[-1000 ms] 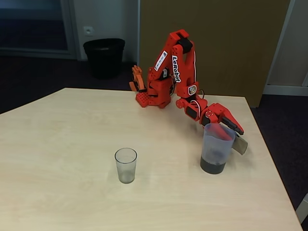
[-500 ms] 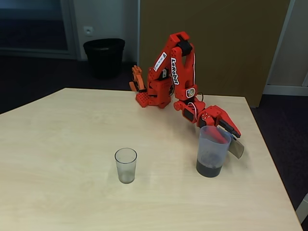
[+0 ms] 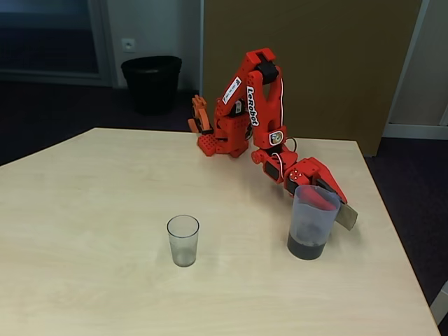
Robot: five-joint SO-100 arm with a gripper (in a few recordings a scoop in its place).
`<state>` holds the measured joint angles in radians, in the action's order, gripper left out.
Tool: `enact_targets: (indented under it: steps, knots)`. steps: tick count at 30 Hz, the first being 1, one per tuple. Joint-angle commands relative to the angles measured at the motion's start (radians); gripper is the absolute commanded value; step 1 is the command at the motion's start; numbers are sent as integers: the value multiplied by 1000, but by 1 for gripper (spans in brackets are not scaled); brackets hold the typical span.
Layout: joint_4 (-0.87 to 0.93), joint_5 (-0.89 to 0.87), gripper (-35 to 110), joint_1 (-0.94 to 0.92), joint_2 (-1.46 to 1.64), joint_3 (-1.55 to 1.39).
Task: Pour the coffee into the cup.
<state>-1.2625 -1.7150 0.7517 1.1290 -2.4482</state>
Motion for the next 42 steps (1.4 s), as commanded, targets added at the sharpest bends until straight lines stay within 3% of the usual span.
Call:
enact_targets:
  steps: [1, 13, 26, 42]
  knots:
    - [-2, -15, 0, -2, 9, 8]
    - [64, 95, 0, -52, 121, -35]
    - [477, 186, 0, -129, 479, -118]
    - [583, 196, 0, -256, 611, -121]
